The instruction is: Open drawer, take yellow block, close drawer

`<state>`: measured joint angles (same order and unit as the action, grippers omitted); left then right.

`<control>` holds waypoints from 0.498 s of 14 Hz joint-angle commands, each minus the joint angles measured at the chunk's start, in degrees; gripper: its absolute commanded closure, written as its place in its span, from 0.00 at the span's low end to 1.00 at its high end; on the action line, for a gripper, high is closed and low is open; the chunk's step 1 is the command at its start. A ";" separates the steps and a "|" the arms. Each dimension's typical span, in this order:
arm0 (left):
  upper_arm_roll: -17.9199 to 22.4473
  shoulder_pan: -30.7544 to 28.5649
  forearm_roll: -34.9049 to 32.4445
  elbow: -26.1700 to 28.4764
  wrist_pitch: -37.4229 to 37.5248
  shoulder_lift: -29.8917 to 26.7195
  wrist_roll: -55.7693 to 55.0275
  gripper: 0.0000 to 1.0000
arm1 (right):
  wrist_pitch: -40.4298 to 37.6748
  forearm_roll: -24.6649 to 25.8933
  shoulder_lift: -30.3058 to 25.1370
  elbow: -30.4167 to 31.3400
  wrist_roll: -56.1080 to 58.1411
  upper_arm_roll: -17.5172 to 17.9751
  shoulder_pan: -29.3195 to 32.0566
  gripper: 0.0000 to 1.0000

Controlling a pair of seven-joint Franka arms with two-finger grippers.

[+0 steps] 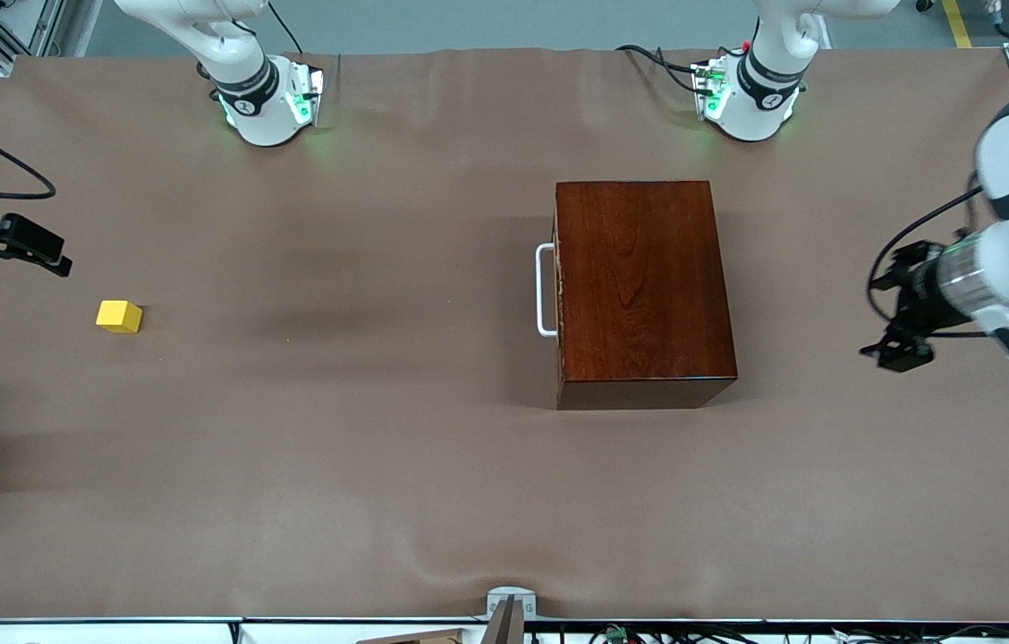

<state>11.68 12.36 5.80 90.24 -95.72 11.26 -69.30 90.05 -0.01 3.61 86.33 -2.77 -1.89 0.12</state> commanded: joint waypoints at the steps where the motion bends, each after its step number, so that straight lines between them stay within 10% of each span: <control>1: -0.61 -3.21 1.67 6.26 -0.34 -5.98 10.90 0.00 | -0.32 -0.34 -0.27 0.24 -1.80 0.48 0.32 0.00; 7: -0.52 -5.07 1.67 10.05 1.14 -9.85 26.91 0.00 | -0.58 -1.22 -0.27 0.15 -1.19 0.39 0.58 0.00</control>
<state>11.68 7.99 6.26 98.18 -95.41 3.96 -47.32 89.91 -0.15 3.61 86.43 -3.32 -1.85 0.11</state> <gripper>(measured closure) 0.000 0.000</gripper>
